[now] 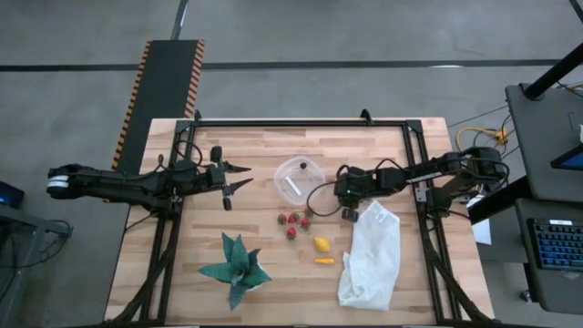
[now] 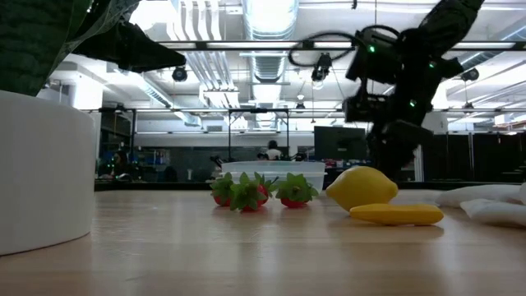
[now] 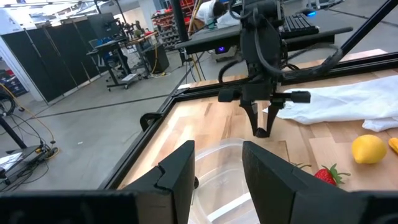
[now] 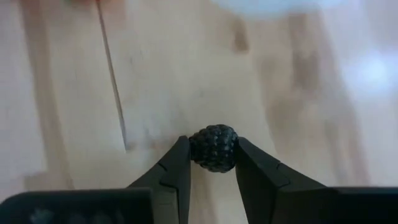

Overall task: Pick and placing Produce into tupperware
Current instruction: Put the blackberry into the bin

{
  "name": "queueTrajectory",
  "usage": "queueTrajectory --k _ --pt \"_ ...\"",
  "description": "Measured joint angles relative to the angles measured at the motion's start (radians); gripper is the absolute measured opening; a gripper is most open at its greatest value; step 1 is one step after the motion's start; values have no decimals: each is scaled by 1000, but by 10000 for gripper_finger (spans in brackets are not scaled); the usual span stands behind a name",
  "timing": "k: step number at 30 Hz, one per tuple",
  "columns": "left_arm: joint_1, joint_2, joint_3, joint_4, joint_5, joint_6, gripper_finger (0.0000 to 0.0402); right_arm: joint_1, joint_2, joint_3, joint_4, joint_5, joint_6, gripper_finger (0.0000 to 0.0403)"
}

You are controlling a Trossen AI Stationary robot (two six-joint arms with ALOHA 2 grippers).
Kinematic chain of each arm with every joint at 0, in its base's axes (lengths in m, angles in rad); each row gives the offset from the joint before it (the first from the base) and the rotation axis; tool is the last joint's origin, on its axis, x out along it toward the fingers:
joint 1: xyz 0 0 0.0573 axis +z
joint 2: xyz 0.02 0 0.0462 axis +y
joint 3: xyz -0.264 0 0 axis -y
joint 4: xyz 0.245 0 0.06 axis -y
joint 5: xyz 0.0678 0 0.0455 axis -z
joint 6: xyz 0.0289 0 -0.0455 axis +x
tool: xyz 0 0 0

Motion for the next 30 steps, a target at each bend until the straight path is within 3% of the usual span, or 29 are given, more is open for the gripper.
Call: queueTrajectory --k 8,17,30 --pt "0 0 0 0 0 0 121 -9 -8 160 -118 1 -67 90" --pt "0 0 0 0 0 0 121 -52 12 299 -120 -1 -181 90" --pt "0 0 0 0 0 0 121 -142 277 536 -120 -67 -317 90"
